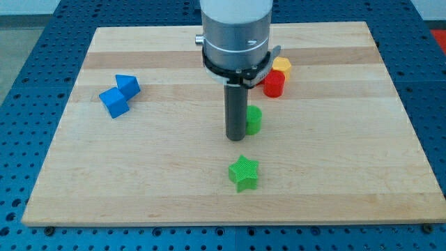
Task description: Move the green circle parallel to the red circle
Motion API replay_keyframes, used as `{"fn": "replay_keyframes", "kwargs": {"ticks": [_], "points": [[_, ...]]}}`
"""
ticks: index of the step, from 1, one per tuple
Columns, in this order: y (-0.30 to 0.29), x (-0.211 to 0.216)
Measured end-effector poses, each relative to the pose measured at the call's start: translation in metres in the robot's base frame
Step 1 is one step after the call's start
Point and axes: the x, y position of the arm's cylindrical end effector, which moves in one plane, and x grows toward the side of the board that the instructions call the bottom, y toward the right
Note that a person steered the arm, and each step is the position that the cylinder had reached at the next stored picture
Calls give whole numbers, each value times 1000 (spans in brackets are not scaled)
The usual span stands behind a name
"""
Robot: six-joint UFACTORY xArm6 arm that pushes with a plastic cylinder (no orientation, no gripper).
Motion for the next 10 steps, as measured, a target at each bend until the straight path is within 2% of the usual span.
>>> {"fn": "replay_keyframes", "kwargs": {"ticks": [1,4,8,10], "points": [[8,-12],[51,12],[50,-31],[50,-32]]}}
